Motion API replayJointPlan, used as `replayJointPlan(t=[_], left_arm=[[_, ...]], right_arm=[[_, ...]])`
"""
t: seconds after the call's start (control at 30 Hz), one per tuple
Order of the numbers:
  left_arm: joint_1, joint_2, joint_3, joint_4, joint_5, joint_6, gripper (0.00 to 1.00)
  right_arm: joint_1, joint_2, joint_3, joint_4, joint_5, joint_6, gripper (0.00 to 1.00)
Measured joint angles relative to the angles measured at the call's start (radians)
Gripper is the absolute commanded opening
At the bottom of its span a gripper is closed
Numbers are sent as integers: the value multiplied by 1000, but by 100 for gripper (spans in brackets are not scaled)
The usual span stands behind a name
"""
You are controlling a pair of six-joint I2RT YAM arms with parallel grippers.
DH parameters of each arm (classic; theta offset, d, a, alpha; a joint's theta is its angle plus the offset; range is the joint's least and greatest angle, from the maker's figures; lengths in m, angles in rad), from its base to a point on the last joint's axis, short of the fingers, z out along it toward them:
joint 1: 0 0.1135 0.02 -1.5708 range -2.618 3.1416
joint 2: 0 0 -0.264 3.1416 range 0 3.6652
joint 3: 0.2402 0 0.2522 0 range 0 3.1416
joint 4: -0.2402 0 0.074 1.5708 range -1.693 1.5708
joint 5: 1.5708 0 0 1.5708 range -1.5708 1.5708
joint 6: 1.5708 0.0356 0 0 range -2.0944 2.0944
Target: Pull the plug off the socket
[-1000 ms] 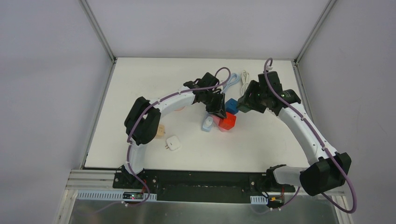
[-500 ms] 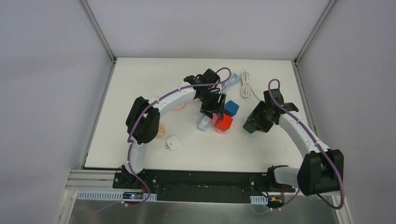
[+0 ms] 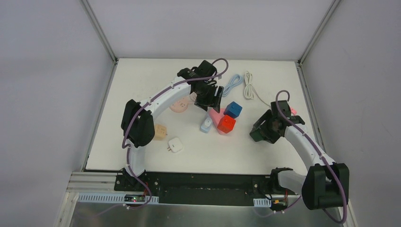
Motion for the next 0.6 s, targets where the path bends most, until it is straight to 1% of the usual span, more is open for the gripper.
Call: replayJointPlan(t=[0.13,0.23,0.43,0.5,0.6], left_arm=[[28,-15,8,-24,-69,25,66],[48,-22,15,-36,-109,29,66],[69,-33,31,-31,-171,26,67],[69,-35,31,-16,-190,20,67],[69,-37,31,15,-210,2,67]], right_arm=[[-2,-26,3,-42,44,14,85],[-2,-68,37,-100,71,28,90],[-2,-216,220,-189,123,37,92],[-2,-266,262,-192,114,37,93],[-2,-319,280,-183,66,37,93]])
